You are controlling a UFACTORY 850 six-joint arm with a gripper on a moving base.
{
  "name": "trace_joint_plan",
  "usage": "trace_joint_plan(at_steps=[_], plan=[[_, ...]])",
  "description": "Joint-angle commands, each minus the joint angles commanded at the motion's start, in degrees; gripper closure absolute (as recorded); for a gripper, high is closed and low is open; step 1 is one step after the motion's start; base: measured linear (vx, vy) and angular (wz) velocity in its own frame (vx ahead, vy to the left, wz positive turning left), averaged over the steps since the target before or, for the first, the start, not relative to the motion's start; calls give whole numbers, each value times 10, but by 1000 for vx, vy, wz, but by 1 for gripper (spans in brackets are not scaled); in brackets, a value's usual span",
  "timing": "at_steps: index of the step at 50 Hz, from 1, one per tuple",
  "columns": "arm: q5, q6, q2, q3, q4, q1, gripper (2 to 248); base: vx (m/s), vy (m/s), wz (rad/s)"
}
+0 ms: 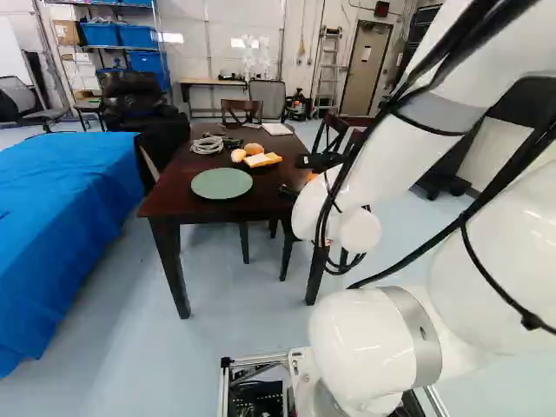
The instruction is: Move the croissant to the empty plate
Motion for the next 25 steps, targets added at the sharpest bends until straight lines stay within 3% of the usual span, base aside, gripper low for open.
trace_joint_plan(at_steps=[25], plan=[[-11,0,-29,-62,0,0,3,0,0,0]])
